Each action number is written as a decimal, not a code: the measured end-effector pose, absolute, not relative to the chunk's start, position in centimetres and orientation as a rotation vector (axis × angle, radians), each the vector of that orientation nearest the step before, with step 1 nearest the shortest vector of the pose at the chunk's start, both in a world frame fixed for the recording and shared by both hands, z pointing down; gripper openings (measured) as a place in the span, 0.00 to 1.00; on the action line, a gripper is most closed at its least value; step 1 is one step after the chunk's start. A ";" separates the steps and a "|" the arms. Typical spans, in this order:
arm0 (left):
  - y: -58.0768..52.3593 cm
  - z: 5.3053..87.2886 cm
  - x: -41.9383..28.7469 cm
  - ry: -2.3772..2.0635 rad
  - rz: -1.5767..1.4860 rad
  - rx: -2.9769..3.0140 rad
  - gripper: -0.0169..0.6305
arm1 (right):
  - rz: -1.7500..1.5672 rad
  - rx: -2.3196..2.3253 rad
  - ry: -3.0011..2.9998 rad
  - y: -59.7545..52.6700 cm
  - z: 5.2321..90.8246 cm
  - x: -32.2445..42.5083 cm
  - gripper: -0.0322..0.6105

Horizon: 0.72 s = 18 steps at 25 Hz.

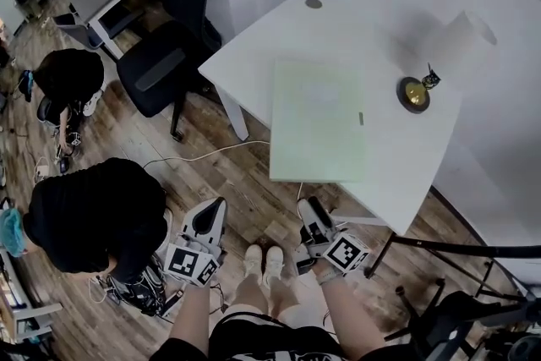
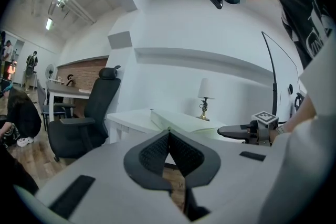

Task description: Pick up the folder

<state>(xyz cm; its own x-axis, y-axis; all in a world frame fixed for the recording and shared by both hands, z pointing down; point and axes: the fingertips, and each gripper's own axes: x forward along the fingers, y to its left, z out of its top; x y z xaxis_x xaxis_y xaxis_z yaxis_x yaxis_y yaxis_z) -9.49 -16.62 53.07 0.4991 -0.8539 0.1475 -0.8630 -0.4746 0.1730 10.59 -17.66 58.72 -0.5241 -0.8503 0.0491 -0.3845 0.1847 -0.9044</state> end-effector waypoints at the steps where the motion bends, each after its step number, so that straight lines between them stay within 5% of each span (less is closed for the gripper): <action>1: -17.0 53.3 -9.2 -1.455 0.068 2.527 0.05 | -1.298 -1.115 1.989 -18.2 58.2 10.1 0.53; 18: -21.1 56.9 -5.8 -1.313 0.093 2.561 0.05 | -1.388 -1.076 1.733 -22.6 61.3 10.5 0.63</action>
<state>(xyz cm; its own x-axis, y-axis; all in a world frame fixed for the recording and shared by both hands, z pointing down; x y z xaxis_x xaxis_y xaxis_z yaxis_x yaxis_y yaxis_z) -5.82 -21.12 56.93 0.5893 -0.7887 0.1748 -0.8055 -0.5571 0.2018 10.50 -22.61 61.27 -0.4427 -0.8967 -0.0018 -0.1942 0.0978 -0.9761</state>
